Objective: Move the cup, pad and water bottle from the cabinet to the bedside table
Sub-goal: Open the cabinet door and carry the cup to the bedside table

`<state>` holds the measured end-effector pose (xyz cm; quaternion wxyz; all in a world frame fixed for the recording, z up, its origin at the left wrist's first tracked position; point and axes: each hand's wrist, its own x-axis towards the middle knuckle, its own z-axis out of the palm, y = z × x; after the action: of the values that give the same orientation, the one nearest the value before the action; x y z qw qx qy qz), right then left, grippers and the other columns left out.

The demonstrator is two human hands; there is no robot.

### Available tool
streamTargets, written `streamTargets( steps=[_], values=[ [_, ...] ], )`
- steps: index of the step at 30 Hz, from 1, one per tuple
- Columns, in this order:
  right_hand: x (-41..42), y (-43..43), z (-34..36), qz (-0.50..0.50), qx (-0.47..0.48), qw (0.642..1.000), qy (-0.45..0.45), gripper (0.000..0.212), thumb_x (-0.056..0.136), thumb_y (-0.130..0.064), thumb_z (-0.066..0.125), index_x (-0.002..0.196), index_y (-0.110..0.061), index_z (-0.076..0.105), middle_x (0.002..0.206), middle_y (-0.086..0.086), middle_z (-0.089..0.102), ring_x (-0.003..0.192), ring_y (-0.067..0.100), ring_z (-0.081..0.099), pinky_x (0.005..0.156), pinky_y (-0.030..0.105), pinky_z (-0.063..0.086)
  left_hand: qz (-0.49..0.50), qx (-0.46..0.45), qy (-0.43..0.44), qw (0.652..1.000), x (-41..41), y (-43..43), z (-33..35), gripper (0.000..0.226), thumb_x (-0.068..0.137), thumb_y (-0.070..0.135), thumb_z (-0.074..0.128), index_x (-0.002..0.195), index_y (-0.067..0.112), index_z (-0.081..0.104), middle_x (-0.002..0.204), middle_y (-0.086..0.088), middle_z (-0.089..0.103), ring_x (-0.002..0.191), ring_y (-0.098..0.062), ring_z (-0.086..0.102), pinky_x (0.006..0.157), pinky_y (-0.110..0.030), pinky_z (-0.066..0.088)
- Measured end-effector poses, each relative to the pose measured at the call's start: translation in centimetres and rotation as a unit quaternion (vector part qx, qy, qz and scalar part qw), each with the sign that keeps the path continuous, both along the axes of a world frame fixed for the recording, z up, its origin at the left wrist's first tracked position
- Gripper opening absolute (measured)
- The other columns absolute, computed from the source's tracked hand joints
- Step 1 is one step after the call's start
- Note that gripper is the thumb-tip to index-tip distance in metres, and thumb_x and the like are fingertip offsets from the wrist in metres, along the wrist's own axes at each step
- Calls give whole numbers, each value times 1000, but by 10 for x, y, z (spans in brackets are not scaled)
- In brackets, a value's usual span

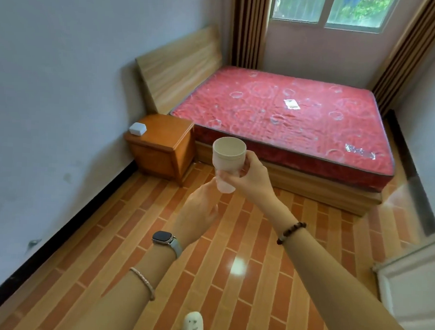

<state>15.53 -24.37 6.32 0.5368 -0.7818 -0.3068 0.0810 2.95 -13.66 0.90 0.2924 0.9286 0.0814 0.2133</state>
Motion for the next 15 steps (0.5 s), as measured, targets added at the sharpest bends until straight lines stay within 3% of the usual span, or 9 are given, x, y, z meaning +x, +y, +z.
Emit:
streamTargets(
  steps=[4,8,15],
  values=[
    [12,68,-2,23,7,1000,7,67,69,-33,85,125,-17,50,115,-4,62,104,12,60,81,19,51,51,-18,11,998,5,65,-3,64,86,11,57,143,22,30,138,1,47,126,-11,43,102,-20,32],
    [25,129,-1,38,10,999,8,67,69,-34,85,124,-21,49,113,-9,61,104,8,59,81,18,51,61,-11,16,998,16,122,1,63,86,9,57,142,19,31,137,0,48,125,-14,44,104,-27,37],
    [57,208,-1,60,18,998,16,66,70,-32,85,125,-19,50,114,-7,61,105,8,59,80,14,48,86,10,20,996,45,201,-2,60,88,14,55,143,18,32,140,-2,46,129,-16,41,107,-28,33]
  ],
)
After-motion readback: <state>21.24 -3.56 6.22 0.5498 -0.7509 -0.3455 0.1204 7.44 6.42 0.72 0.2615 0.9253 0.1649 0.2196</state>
